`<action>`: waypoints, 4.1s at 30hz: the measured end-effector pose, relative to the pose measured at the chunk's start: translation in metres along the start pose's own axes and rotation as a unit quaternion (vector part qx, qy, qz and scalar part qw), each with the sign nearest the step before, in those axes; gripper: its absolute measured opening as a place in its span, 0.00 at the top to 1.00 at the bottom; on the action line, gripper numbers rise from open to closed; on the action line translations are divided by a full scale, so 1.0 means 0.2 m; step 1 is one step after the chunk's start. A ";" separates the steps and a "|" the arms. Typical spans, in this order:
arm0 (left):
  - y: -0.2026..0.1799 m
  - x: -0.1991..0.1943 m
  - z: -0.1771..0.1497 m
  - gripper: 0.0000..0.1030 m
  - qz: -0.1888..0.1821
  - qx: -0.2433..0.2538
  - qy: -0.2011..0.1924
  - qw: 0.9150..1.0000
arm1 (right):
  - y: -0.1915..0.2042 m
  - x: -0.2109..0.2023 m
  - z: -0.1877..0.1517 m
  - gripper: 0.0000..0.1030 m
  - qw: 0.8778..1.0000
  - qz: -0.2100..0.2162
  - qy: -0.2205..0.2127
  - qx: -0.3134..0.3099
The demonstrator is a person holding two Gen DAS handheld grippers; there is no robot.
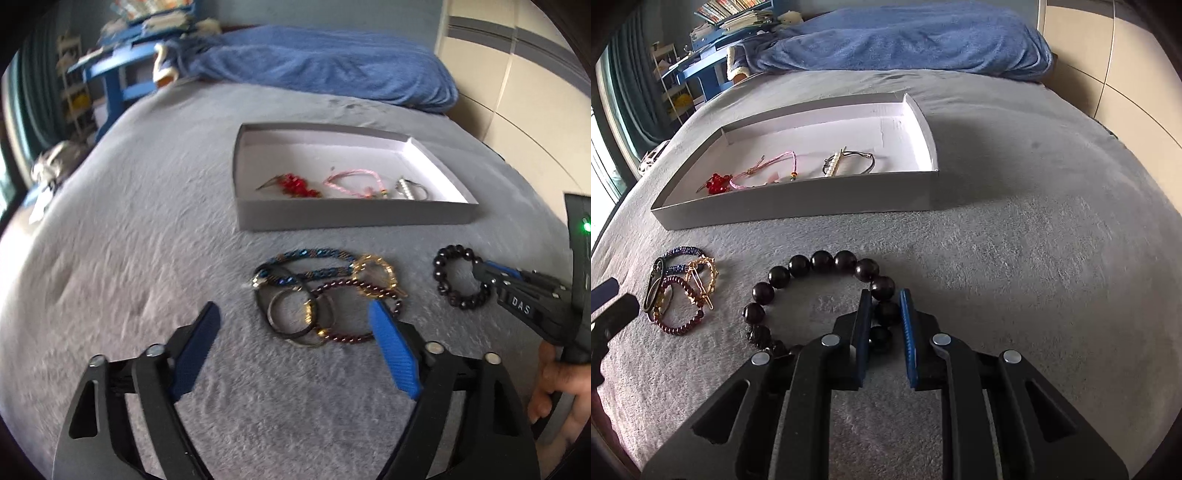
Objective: Organize jewelry
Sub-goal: 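Grasp the black bead bracelet with the right gripper while the left gripper grasps the black hair tie, then carry the black bead bracelet and black hair tie into the tray and open both grippers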
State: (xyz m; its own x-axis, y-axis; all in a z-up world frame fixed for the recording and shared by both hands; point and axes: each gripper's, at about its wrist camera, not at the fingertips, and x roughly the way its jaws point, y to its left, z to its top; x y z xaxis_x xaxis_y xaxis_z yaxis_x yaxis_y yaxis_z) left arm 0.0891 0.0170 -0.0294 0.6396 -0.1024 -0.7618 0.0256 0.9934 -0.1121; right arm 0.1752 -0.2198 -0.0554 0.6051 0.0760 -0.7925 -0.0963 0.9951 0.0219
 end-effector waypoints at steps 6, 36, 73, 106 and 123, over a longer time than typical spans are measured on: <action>-0.07 0.00 -0.02 0.50 -0.031 0.033 0.006 0.999 | 0.01 0.00 0.00 0.85 1.000 0.005 0.003 0.003; 0.10 0.18 0.07 0.96 0.004 -0.019 0.044 0.999 | 0.04 0.00 -0.02 0.86 1.000 0.011 0.003 -0.006; 0.02 -0.10 0.35 0.97 -0.088 -0.017 -0.116 0.989 | -0.01 -0.40 0.15 0.86 0.964 0.195 -0.164 0.075; -0.09 0.35 0.54 0.97 -0.047 0.026 -0.077 0.996 | 0.11 0.02 0.53 0.86 0.974 0.180 -0.120 0.058; -0.15 0.45 0.48 0.75 -0.003 0.049 -0.043 0.998 | -0.09 0.23 0.45 0.86 0.985 0.110 -0.082 0.104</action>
State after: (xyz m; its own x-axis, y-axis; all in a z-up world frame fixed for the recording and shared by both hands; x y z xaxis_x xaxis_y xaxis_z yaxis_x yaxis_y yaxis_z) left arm 0.2192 -0.0167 -0.0335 0.7024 -0.1073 -0.7037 0.1015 0.9936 -0.0502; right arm 0.2757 -0.2291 -0.0372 0.7089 0.2828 -0.6461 -0.0848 0.9436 0.3199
